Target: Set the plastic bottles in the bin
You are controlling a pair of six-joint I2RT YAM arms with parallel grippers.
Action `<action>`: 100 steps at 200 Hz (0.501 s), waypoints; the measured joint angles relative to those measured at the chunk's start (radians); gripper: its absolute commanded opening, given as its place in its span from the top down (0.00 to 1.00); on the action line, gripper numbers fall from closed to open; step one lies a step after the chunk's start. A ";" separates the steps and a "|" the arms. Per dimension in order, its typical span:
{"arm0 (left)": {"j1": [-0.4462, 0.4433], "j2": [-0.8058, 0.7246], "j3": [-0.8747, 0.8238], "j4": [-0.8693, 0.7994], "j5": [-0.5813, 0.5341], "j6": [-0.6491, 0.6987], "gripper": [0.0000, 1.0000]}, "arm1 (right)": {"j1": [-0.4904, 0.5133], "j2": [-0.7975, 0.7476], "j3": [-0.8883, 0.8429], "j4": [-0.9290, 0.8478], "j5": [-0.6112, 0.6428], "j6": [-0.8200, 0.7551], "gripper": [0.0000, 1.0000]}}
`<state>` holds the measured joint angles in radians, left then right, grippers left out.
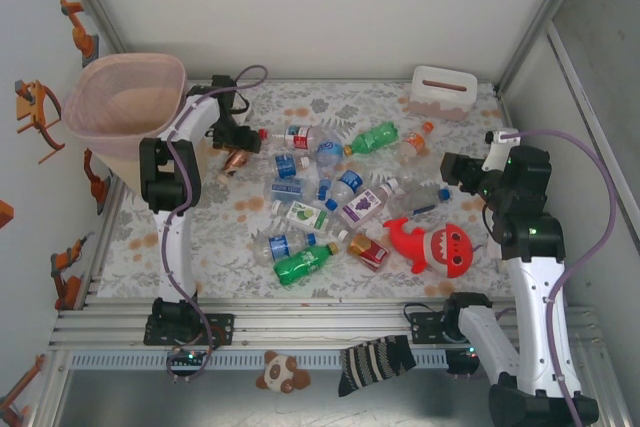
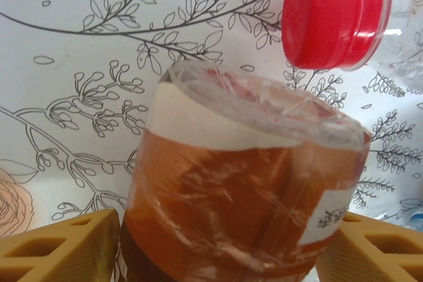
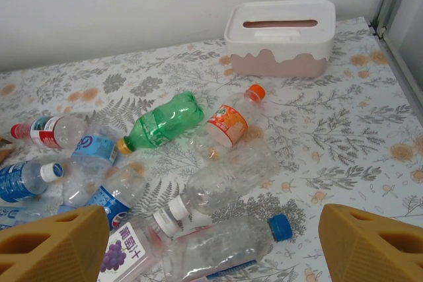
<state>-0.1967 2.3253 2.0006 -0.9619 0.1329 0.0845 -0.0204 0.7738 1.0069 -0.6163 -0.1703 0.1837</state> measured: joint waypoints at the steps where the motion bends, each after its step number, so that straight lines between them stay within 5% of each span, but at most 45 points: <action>1: 0.000 0.000 0.001 0.000 0.000 0.000 0.27 | 0.000 0.000 0.000 0.000 0.000 0.000 0.18; 100: -0.001 0.048 0.038 0.000 0.018 -0.020 0.39 | 0.001 -0.002 -0.002 0.000 0.000 0.000 0.18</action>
<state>-0.1978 2.3730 2.0384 -0.9615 0.1509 0.0643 -0.0196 0.7715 1.0050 -0.6167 -0.1699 0.1837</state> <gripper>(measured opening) 0.626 0.820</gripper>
